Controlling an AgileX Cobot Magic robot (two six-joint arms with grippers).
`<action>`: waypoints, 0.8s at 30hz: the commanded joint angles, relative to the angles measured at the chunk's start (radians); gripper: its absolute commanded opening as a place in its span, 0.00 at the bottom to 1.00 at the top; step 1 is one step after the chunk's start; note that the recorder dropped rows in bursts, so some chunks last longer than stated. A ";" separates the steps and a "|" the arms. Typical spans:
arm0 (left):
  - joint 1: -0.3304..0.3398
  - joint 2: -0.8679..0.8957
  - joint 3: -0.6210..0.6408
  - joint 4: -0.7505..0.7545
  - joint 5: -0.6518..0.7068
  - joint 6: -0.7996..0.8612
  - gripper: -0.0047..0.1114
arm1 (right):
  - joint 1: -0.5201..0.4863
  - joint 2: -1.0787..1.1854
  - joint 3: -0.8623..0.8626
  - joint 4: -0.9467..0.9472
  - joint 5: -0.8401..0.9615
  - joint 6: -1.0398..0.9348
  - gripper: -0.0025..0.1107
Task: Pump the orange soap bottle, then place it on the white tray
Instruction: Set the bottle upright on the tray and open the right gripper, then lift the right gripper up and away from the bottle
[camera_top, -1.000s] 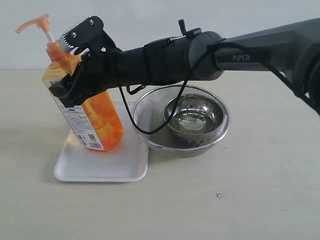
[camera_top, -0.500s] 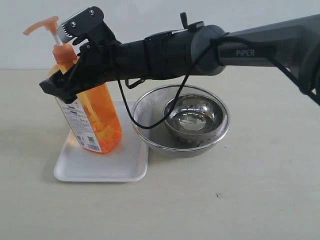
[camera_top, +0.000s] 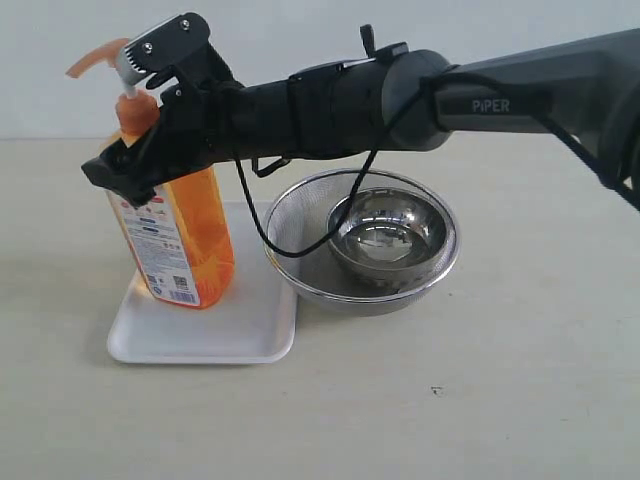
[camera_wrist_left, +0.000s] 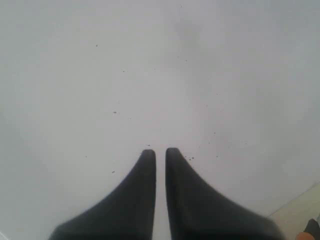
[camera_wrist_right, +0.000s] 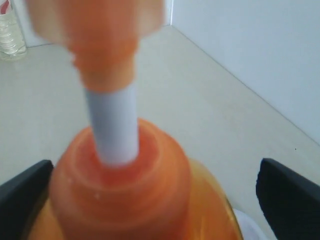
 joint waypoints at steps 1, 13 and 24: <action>-0.003 -0.005 0.006 0.001 0.001 -0.012 0.08 | -0.002 -0.038 -0.005 -0.031 -0.005 0.019 0.95; -0.003 -0.005 0.006 0.001 0.001 -0.012 0.08 | -0.002 -0.095 -0.002 -0.269 0.008 0.243 0.95; -0.003 -0.005 0.006 0.001 0.001 -0.012 0.08 | -0.002 -0.133 -0.002 -0.378 0.059 0.334 0.95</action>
